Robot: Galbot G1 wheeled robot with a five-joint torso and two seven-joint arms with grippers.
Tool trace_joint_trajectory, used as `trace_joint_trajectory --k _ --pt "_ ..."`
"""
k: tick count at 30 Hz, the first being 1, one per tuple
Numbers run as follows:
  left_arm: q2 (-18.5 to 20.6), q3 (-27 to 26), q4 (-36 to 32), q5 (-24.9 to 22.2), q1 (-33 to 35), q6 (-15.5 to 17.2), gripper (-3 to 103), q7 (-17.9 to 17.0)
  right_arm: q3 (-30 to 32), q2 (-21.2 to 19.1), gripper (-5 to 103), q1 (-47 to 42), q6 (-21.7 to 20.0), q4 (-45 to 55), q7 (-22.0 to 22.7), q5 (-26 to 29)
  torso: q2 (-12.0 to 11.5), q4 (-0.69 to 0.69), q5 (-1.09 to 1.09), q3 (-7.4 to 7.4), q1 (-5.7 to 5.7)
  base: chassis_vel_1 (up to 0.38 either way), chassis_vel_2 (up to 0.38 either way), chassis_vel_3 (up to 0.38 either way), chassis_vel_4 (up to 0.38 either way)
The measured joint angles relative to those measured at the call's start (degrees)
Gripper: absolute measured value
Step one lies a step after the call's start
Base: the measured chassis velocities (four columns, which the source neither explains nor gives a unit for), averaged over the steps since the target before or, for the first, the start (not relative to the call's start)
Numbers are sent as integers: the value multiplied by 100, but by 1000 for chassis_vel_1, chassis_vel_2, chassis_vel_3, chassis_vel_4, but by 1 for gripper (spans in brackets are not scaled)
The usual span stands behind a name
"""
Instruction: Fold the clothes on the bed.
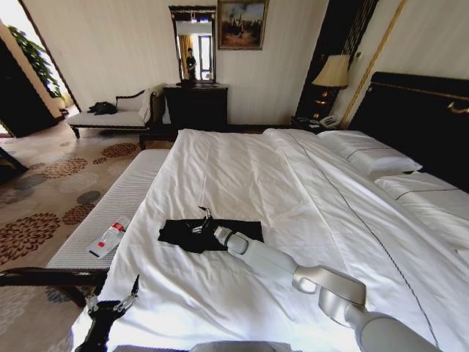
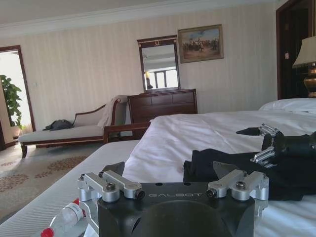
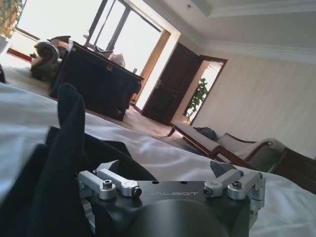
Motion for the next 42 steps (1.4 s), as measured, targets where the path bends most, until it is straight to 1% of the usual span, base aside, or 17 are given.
trace_joint_trajectory --k 4,11,13,14,17,18,19,21,23,26,27,31,33,35,38,41,42 --pt "0 0 0 0 0 0 100 0 -404 -148 100 -144 -165 653 96 -79 0 1 -1 -1 -1 0 0 0 0" --pt "0 0 0 0 0 0 100 0 -581 -131 100 -199 -315 989 241 -27 0 0 0 0 0 0 0 0 0" --pt "0 0 0 0 0 0 100 0 -476 -149 100 -134 -489 1219 342 402 0 0 0 0 0 0 0 0 0" --pt "0 0 0 0 0 0 100 0 -476 -149 100 -134 -489 1219 342 402 0 0 0 0 0 0 0 0 0" --pt "0 0 0 0 0 0 100 0 -229 -102 100 5 -942 1385 590 1610 0 0 -1 -1 -1 0 0 0 0" --pt "0 0 0 0 0 0 100 0 -229 -102 100 5 -942 1385 590 1610 0 0 -1 -1 -1 0 0 0 0" --pt "0 0 0 0 0 0 100 0 -151 -25 100 26 -1080 1342 664 1978 1 0 0 -1 -1 0 0 0 0" --pt "0 0 0 0 0 -1 100 0 -41 148 100 10 -1183 1050 706 2291 0 1 0 -1 0 0 0 0 0" --pt "0 0 0 0 0 0 100 0 3 248 100 -21 -1177 811 702 2299 0 1 0 0 0 0 0 0 0" --pt "0 0 0 0 0 0 100 0 68 549 100 -181 -1083 46 603 2242 0 0 0 0 -1 0 0 0 0" --pt "0 0 0 0 0 0 100 0 68 549 100 -181 -1083 46 603 2242 0 0 0 0 -1 0 0 0 0" --pt "0 0 0 0 0 0 100 1 179 956 100 -321 -812 -753 439 1853 0 -1 -1 0 0 0 0 0 0" --pt "0 0 0 0 0 -1 100 1 202 1033 100 -339 -766 -863 439 1800 0 -1 -1 -1 0 0 0 0 0" --pt "0 0 0 0 0 -1 100 0 312 1357 100 -396 -627 -1221 463 1629 0 -1 -1 0 0 0 0 0 0" --pt "0 0 0 0 0 -1 100 0 396 1446 100 -410 -705 -1086 545 1735 0 1 -1 0 0 0 0 0 0" --pt "0 0 0 0 0 0 100 0 528 1278 100 -391 -932 -494 747 2055 0 3 0 0 -1 0 0 0 0" --pt "0 0 0 0 0 0 100 0 528 1278 100 -391 -932 -494 747 2055 0 3 0 0 -1 0 0 0 0"
